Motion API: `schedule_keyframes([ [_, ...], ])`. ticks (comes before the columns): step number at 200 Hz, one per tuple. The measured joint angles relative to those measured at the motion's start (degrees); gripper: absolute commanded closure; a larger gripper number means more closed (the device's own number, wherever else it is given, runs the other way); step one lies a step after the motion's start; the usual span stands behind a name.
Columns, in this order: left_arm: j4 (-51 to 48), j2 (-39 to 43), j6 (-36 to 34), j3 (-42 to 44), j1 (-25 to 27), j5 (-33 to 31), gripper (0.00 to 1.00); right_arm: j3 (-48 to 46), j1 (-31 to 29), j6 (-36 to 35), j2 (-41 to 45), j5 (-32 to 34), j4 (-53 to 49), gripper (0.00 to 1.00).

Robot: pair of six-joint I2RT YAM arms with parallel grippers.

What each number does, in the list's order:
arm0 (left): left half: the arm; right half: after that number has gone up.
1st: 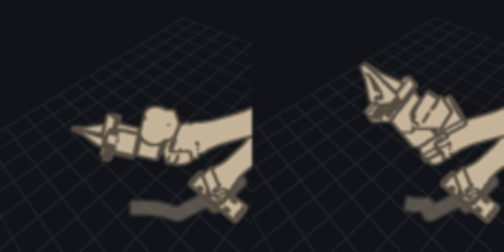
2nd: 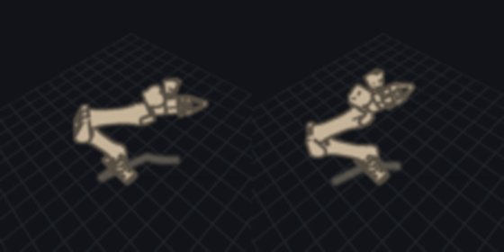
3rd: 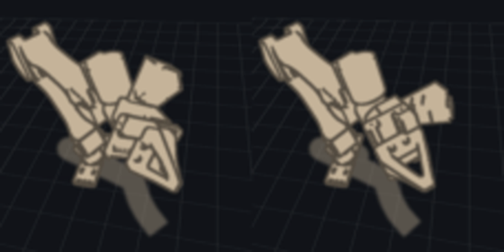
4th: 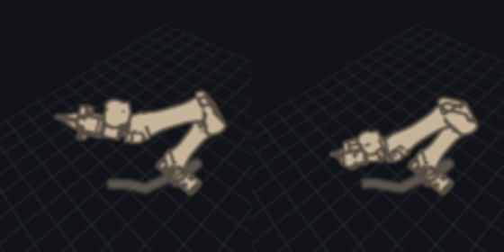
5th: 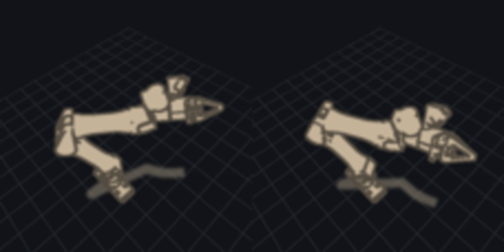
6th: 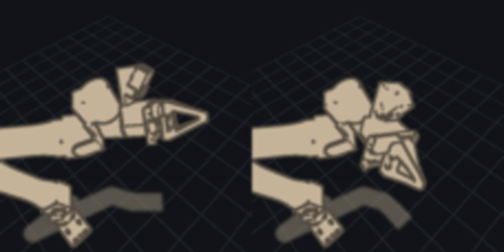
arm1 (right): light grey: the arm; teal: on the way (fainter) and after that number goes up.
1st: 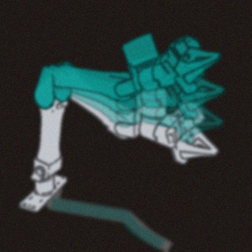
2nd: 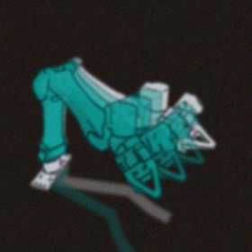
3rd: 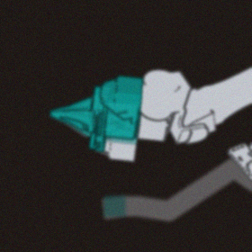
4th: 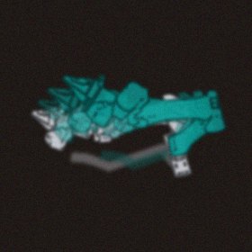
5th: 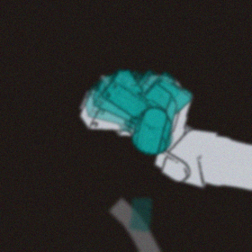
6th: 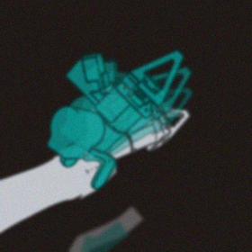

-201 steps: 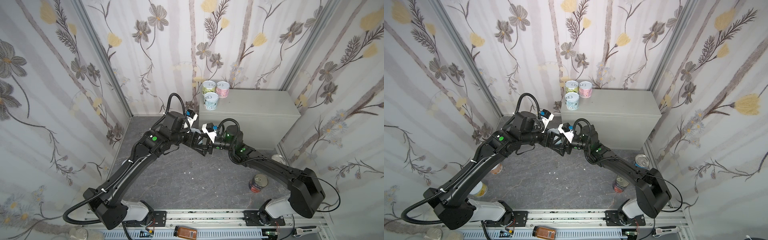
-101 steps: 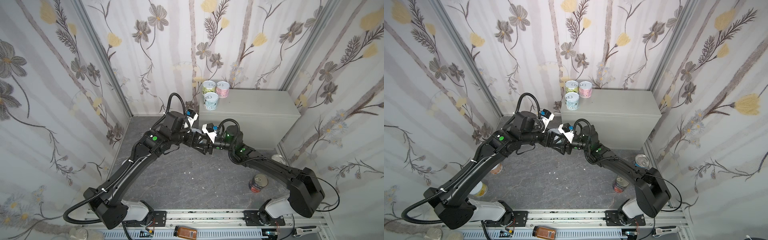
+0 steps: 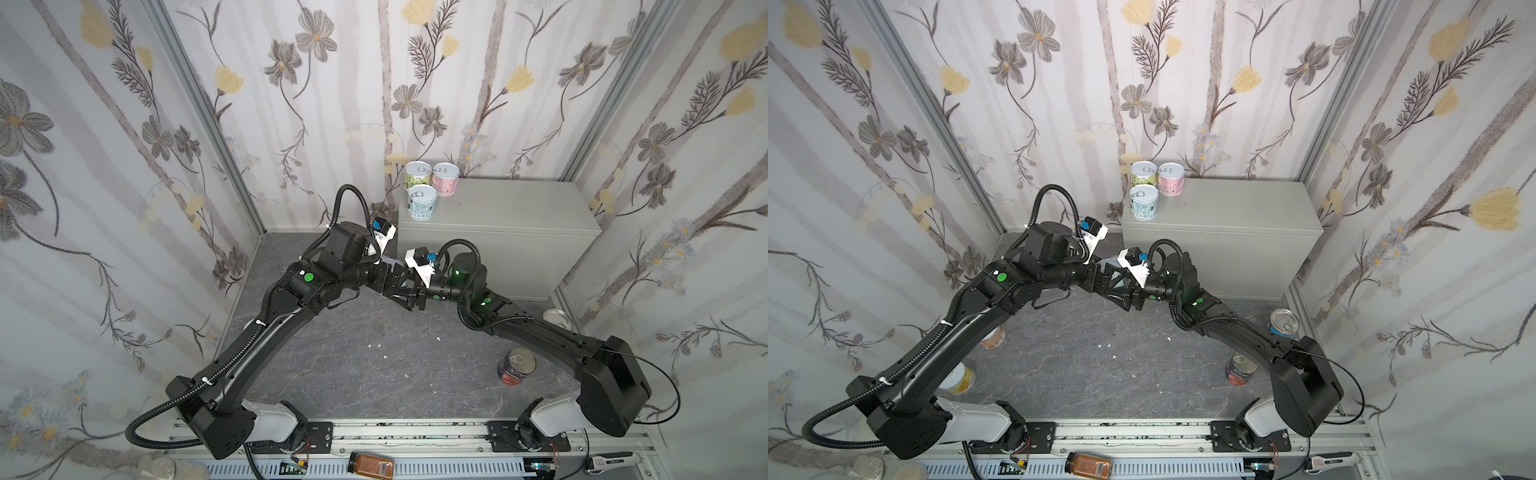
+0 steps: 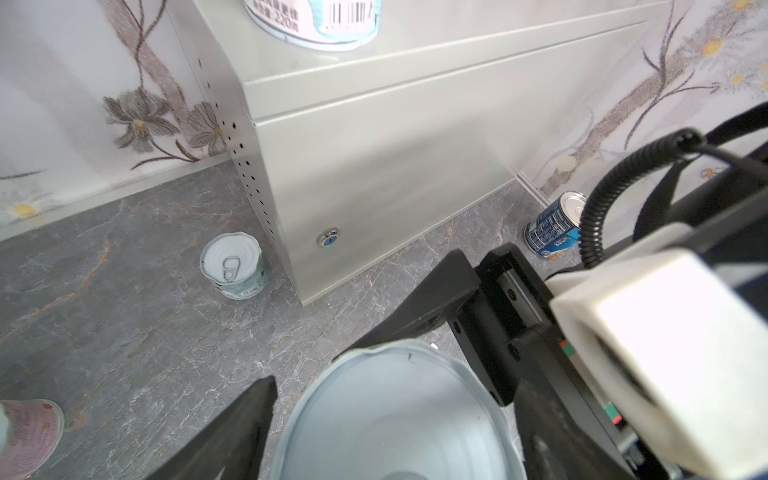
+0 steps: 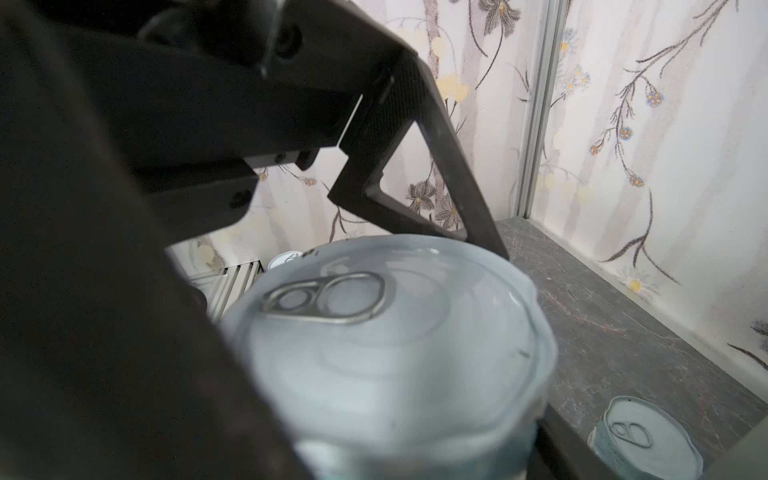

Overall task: Place and organize the canned foods onto the counter
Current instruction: 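Open and withdraw the left gripper while the right gripper holds the can, then raise the light-blue can with the right gripper over the cabinet top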

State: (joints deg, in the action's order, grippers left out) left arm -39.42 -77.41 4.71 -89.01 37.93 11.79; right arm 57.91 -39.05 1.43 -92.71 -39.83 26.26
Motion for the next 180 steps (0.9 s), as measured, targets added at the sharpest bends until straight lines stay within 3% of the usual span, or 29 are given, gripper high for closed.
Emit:
schedule_keyframes([
  [97,0.42,4.55,0.04,-0.2,-0.57,-6.14,0.0,-2.1,1.81,1.6,3.56,1.44,0.15,0.47],
  [180,2.89,12.33,3.52,10.93,-4.59,-16.44,0.0,-3.3,3.15,1.51,12.85,8.87,-6.25,0.49],
])
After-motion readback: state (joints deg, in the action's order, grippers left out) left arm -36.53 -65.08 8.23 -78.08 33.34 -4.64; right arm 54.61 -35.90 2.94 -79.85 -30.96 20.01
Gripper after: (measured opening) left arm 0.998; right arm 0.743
